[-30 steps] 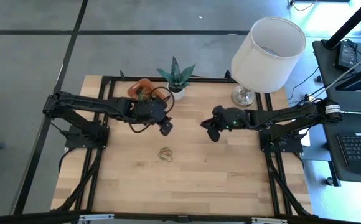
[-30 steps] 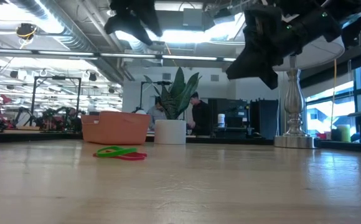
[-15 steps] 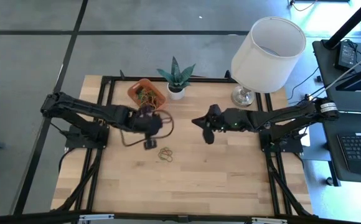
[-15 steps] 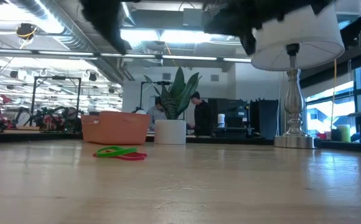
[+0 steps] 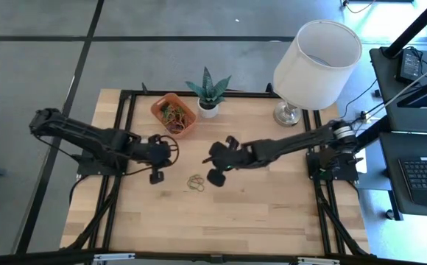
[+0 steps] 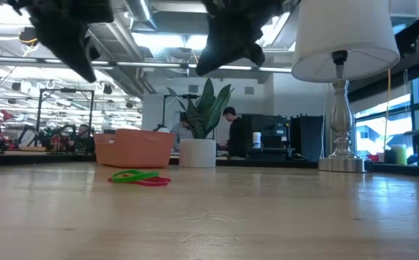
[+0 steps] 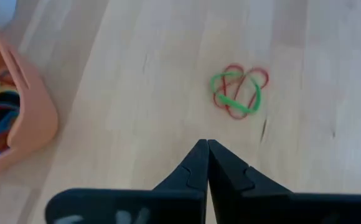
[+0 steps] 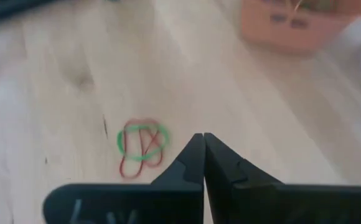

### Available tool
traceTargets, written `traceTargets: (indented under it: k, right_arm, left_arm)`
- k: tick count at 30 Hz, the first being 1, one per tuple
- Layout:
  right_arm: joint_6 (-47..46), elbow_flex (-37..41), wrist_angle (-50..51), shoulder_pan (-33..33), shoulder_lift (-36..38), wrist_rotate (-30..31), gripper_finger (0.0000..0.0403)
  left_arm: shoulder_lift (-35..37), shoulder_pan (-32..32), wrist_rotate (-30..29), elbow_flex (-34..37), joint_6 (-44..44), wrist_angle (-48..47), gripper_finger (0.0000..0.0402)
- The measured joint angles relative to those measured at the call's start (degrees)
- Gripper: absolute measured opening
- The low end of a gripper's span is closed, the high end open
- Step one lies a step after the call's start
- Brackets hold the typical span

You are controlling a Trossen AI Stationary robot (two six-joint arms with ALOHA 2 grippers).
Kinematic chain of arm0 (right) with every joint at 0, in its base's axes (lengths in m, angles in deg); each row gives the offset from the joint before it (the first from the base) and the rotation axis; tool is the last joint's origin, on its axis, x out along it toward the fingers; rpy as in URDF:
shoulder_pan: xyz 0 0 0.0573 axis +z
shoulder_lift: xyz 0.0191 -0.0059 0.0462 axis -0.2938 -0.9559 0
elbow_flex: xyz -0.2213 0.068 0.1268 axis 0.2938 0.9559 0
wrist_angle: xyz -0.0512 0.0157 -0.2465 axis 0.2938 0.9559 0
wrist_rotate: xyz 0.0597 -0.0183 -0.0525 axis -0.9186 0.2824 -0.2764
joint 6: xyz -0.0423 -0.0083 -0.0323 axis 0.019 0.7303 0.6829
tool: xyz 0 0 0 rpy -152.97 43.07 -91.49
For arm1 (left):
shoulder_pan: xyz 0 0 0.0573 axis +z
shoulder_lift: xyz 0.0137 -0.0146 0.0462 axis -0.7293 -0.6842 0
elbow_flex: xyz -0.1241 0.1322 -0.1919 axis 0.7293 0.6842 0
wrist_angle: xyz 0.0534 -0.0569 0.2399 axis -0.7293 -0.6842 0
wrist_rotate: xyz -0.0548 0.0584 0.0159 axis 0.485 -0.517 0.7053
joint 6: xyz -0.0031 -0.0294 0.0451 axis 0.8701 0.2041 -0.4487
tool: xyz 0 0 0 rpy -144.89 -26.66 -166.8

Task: Pick and place rubber bands into bin
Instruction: Put the green rubber band into the orange bin

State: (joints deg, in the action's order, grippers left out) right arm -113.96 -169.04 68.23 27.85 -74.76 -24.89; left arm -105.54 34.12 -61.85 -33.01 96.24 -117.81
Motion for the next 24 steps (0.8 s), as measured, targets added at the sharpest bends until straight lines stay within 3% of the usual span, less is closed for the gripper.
traceTargets:
  k: [5,10,18,24]
  right_arm:
    - [-5.2,-3.9,9.8,1.7,-3.5,-0.4,0.0005]
    - [-5.5,-2.2,9.6,4.2,-3.3,-0.4,0.0005]
    - [-0.9,5.9,-14.2,4.7,-6.8,-0.5,0.0006]
    - [6.6,5.3,-21.3,3.3,-11.7,-0.5,0.0022]
  left_arm:
    - [1.0,0.0,0.6,1.9,-1.1,-0.3,0.0002]
    - [0.5,0.0,2.3,2.0,-4.8,-0.2,0.0002]
    - [0.5,0.0,2.3,1.9,-4.5,-0.2,0.0001]
    - [0.5,0.0,2.9,1.9,-4.4,-0.9,0.0001]
